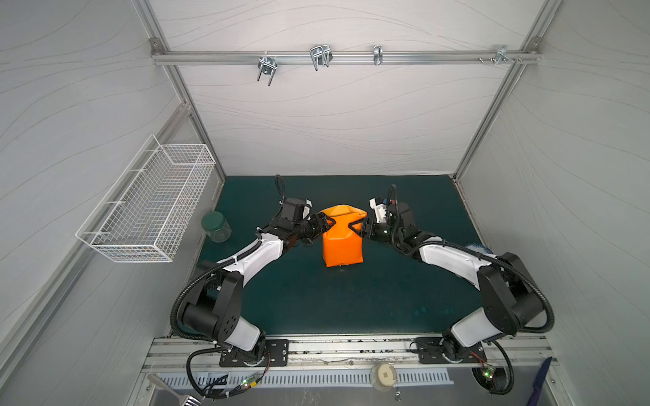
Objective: Wrap the gift box in paper
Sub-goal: 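Stand the orange box upright on its taped end with both grippers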
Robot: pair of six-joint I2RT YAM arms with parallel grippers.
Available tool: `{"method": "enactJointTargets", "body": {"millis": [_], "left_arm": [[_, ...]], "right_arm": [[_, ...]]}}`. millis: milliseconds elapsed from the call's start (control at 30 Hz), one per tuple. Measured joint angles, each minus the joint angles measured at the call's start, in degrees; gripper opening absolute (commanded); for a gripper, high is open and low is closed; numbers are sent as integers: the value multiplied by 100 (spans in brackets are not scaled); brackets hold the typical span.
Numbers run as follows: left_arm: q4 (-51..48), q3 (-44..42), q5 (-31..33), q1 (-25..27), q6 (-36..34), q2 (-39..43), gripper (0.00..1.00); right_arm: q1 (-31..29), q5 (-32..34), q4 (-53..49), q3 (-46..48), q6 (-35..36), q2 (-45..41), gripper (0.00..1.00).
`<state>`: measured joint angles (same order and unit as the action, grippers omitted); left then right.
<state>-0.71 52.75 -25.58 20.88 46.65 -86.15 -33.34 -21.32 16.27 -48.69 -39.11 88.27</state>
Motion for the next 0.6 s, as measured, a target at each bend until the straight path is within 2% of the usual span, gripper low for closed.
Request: {"method": "enactJointTargets", "body": {"millis": [200, 367, 533, 600], "left_arm": [[219, -302, 378, 232, -199, 188, 64], [221, -638, 739, 472, -315, 461, 62], [223, -946, 1115, 662, -424, 743, 59], [227, -1071, 1255, 741, -452, 879, 58]], "right_arm": [[-81, 319, 326, 315, 11, -20, 57], [-343, 850, 249, 514, 11, -278, 53], [-688, 1384, 170, 721, 90, -553, 52], [-831, 1561, 160, 852, 138, -699, 56]]}}
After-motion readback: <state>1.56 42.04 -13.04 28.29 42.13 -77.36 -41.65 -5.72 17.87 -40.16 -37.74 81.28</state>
